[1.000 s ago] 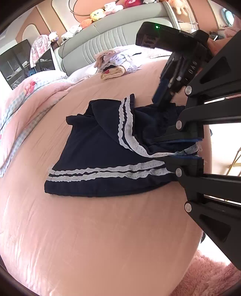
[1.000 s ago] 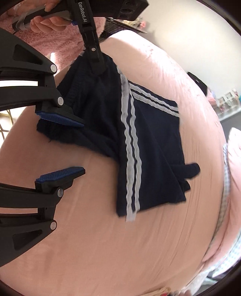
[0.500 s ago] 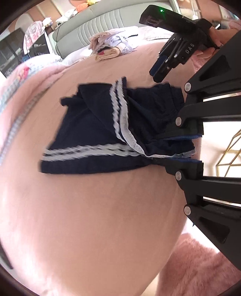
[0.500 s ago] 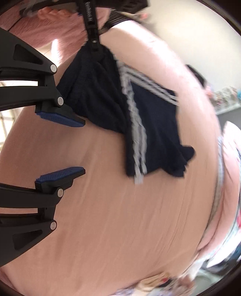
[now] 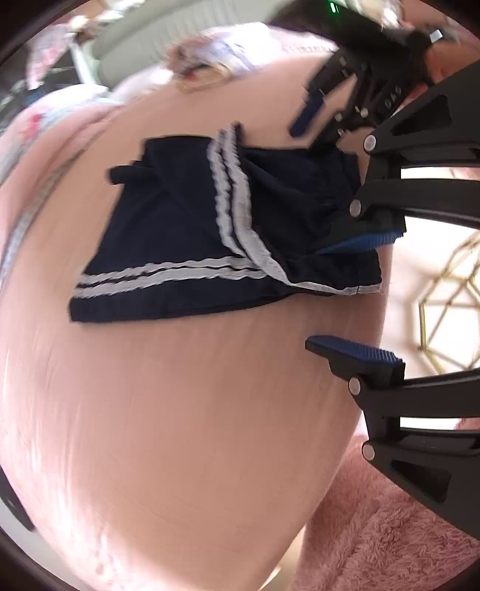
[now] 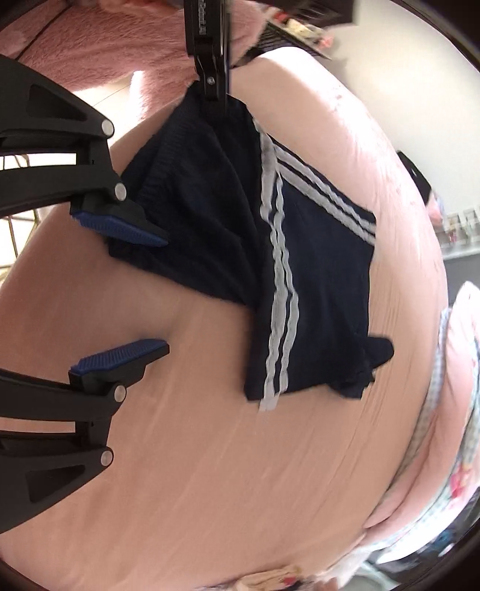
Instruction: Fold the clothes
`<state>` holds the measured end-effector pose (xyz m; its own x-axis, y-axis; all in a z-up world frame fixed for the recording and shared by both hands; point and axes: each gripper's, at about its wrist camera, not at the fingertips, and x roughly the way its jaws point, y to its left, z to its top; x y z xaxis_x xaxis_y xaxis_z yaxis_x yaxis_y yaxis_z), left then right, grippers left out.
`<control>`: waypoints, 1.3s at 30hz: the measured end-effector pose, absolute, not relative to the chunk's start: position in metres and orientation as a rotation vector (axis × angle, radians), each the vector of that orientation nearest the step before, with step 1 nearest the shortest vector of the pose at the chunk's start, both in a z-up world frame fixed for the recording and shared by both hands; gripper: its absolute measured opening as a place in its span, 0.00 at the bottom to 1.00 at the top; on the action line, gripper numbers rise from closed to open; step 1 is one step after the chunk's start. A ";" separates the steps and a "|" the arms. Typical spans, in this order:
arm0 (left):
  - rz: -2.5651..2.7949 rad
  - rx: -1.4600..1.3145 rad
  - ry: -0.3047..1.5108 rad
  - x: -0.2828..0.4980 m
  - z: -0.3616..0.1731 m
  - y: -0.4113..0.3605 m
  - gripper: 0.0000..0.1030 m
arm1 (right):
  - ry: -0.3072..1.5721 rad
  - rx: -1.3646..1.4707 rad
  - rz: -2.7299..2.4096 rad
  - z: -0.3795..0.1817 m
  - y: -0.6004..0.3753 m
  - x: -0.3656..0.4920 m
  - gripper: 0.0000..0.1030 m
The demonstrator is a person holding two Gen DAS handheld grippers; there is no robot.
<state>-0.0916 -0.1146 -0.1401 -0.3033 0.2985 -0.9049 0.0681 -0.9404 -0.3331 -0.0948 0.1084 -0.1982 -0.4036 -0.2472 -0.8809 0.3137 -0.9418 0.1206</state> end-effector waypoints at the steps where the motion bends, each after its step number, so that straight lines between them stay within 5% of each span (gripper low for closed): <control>1: 2.399 -1.746 -0.469 -0.092 -0.135 -0.118 0.40 | 0.065 1.482 -2.380 -0.198 0.112 -0.096 0.50; 5: 2.497 -1.630 -0.381 -0.086 -0.114 -0.116 0.40 | -0.041 1.453 -2.405 -0.189 0.121 -0.097 0.50; 9: 2.408 -1.561 -0.327 -0.082 -0.118 -0.093 0.26 | -0.331 1.437 -2.297 -0.184 0.130 -0.102 0.50; 15: 2.385 -1.747 -0.203 -0.082 -0.141 -0.093 0.26 | 0.032 1.515 -2.307 -0.203 0.108 -0.100 0.50; 26: 2.385 -1.366 0.080 -0.112 -0.101 -0.036 0.26 | -0.280 1.552 -2.479 -0.201 0.157 -0.120 0.51; 39: 2.242 -1.319 0.441 -0.148 -0.148 0.046 0.24 | -0.149 1.562 -2.376 -0.214 0.154 -0.199 0.51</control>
<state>-0.1476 0.0460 -0.1481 -0.4071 0.2530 -0.8776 -0.5667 -0.8236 0.0255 -0.1991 0.1536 -0.2144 -0.3682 -0.2983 -0.8806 0.1860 -0.9516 0.2446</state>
